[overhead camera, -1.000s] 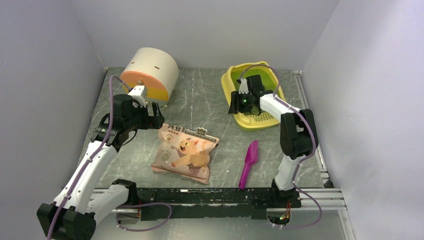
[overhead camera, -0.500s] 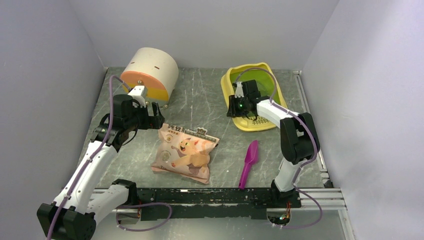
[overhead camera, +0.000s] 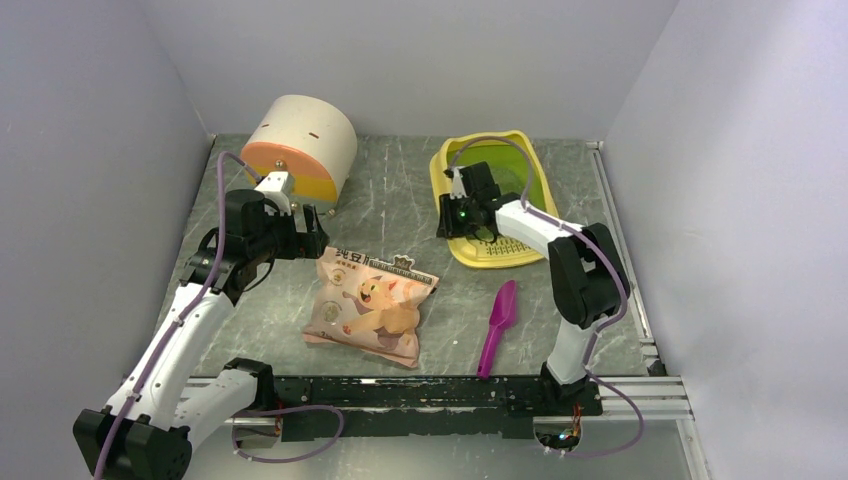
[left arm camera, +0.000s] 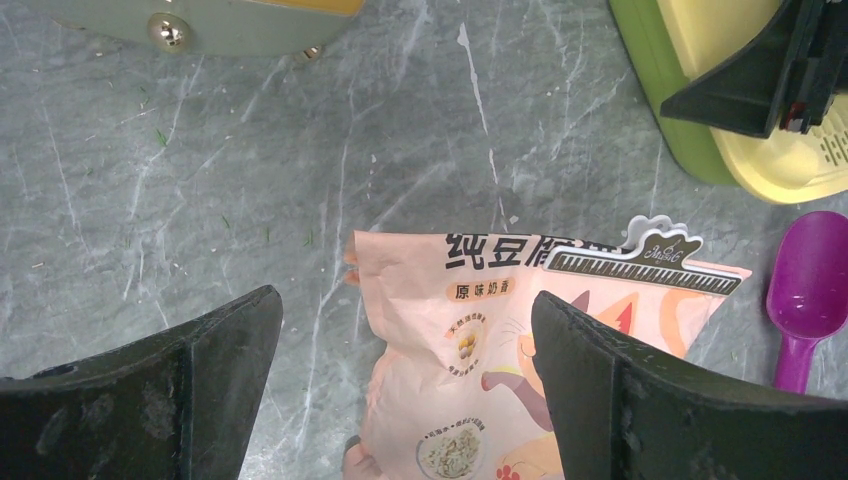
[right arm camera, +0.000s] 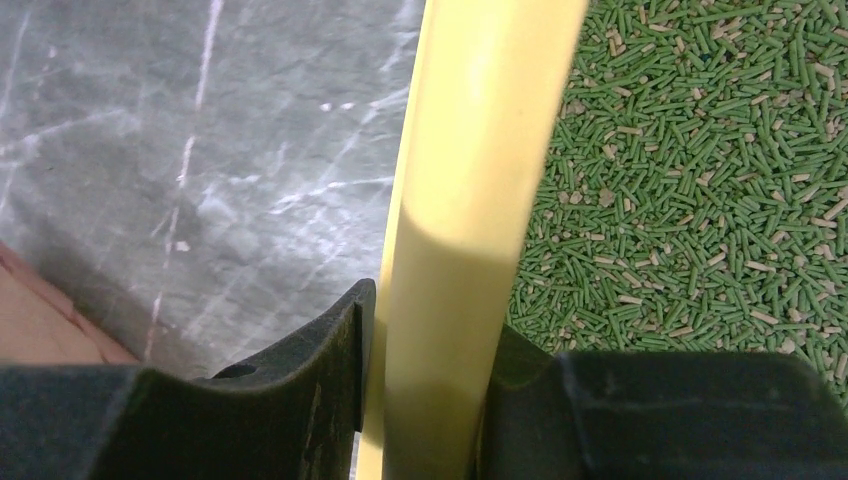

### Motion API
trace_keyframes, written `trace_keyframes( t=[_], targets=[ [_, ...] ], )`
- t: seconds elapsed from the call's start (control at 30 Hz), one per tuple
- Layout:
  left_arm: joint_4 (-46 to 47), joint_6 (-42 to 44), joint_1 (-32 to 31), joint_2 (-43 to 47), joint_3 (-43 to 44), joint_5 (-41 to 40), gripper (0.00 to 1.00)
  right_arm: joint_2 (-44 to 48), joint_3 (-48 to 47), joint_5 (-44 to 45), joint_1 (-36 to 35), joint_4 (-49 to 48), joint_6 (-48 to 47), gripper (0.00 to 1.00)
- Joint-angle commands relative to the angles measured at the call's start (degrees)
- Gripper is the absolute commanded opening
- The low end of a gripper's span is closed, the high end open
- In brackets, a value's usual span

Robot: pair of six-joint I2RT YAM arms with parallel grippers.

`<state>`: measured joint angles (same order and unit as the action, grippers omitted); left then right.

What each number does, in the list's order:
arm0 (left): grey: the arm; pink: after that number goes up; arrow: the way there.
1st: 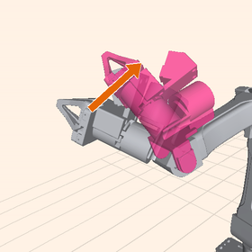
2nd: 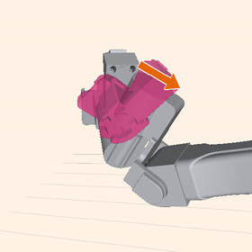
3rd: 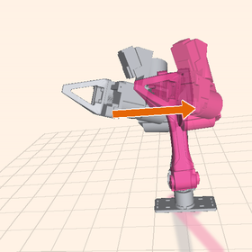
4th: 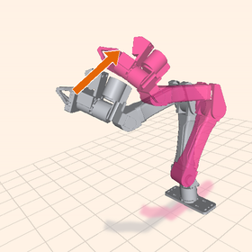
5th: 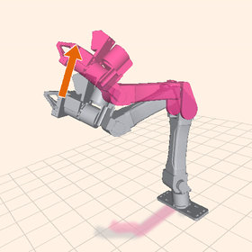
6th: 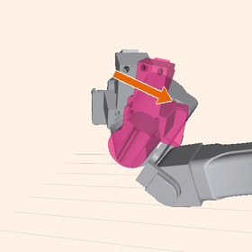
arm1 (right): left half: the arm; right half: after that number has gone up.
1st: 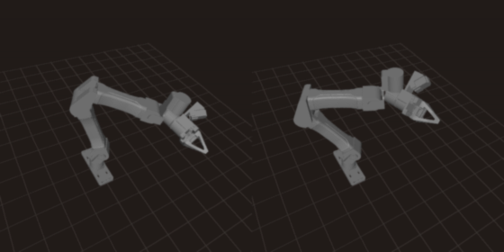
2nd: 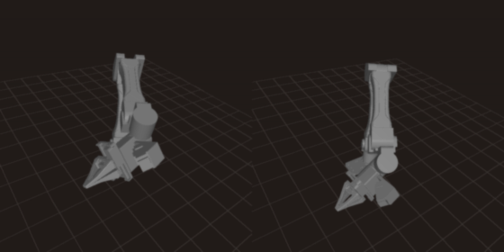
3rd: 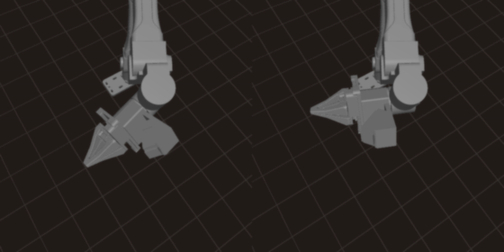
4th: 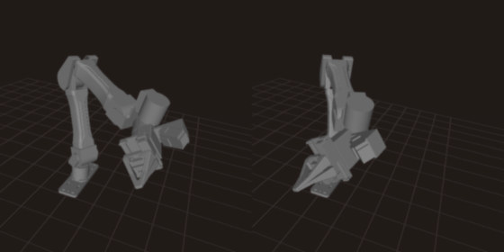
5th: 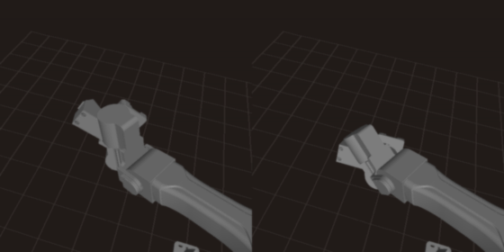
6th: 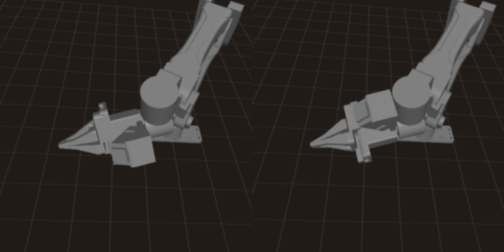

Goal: Fill the litter box with clean litter
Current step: Move the litter box to the center of the board.

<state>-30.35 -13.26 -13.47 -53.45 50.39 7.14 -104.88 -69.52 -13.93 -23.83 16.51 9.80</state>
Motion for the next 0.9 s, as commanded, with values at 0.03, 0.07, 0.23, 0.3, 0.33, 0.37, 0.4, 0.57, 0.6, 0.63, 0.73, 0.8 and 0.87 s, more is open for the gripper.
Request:
trace_keyframes(
  t=[0.03, 0.07, 0.23, 0.3, 0.33, 0.37, 0.4, 0.57, 0.6, 0.63, 0.73, 0.8, 0.87],
  targets=[
    [-1.4, 0.9, 0.3, 1.1, 1.3, -0.9, 0.99, -1.7, 4.2, -7.6, -6.3, 2.6, 6.1, 0.32],
    [-1.5, 0.9, 0.3, 1.2, 1.4, -1.0, 0.99, -1.5, 4.4, -8.0, -6.5, 2.3, 6.7, 0.33],
    [-1.6, 0.8, 0.3, 1.4, 1.2, -0.8, 0.99, -1.4, 1.8, -5.1, -7.5, 4.2, 7.3, 0.42],
    [-1.6, 0.8, 0.3, 1.5, 1.1, -0.7, 0.99, -1.3, -0.1, -2.7, -7.5, 5.5, 7.0, 0.50],
    [-1.6, 0.7, 0.3, 1.5, 1.2, -0.7, 0.99, -1.3, -1.3, -1.4, -7.5, 6.1, 6.7, 0.56],
    [-1.6, 0.7, 0.3, 1.5, 1.2, -0.7, 0.99, -1.2, -2.4, -0.7, -7.5, 6.6, 6.5, 0.60],
    [-1.7, 0.7, 0.3, 1.5, 1.2, -0.7, 0.99, -1.1, -3.5, 0.1, -7.4, 7.2, 6.3, 0.64],
    [-2.1, 0.8, 0.3, 1.6, 1.7, -0.7, 0.99, -0.2, -8.3, 5.0, -7.3, 9.0, 4.9, 0.86],
    [-2.2, 0.8, 0.3, 1.6, 1.8, -0.7, 0.99, 0.1, -9.3, 6.2, -7.2, 9.4, 4.5, 0.89],
    [-2.3, 0.9, 0.3, 1.6, 1.9, -0.7, 0.99, 0.4, -10.0, 7.5, -7.2, 9.7, 4.1, 0.92],
    [-2.6, 1.0, 0.3, 1.8, 2.2, -0.9, 0.99, 1.7, -11.7, 11.2, -6.9, 10.1, 3.0, 1.00],
    [-2.8, 1.0, 0.3, 1.8, 2.4, -0.9, 0.99, 2.9, -12.5, 13.6, -6.8, 10.9, 1.9, 1.00],
    [-3.2, 0.9, 0.3, 2.1, 2.6, -1.1, 0.99, 5.3, -11.9, 16.7, -6.9, 10.6, 1.2, 1.00]
  ],
)
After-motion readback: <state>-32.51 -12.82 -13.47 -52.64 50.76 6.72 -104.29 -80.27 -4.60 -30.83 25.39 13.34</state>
